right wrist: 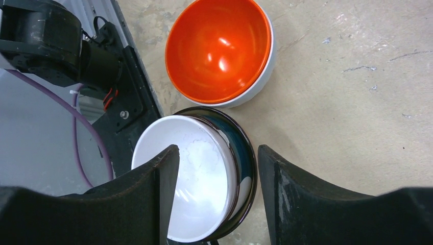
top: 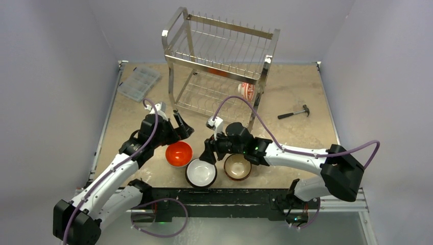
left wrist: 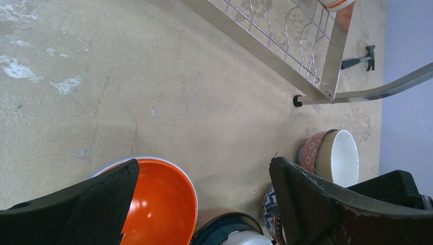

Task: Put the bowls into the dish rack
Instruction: Pick up the bowl from the center of the board.

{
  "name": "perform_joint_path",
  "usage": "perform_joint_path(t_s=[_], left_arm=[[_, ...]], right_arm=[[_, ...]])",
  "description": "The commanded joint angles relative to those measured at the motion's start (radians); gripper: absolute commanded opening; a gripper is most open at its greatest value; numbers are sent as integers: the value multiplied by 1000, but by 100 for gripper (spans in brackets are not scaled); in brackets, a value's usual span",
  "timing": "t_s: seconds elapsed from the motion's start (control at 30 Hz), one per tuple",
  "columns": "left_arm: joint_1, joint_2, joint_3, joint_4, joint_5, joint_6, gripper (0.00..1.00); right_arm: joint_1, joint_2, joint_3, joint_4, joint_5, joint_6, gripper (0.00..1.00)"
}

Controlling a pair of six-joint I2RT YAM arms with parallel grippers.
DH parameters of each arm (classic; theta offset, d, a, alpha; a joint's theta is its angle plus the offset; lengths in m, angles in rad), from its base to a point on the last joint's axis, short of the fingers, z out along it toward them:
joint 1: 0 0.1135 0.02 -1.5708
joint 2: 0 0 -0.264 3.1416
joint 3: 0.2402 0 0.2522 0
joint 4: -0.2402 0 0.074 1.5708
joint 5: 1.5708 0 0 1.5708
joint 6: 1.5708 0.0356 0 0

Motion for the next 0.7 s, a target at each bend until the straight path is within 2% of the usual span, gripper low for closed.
perform_joint_path(t_s=[0.0, 0.17, 0.67], left_arm=[[37, 14, 6, 60, 111, 0, 99], [64, 27, -8, 81, 162, -10, 99], [72, 23, -48, 100, 181, -21, 98]], right_arm=[[6, -9, -7, -12, 2, -48, 59], [8, 12, -10, -23, -15, -74, 55], [25, 94, 5, -55, -26, -140, 43]])
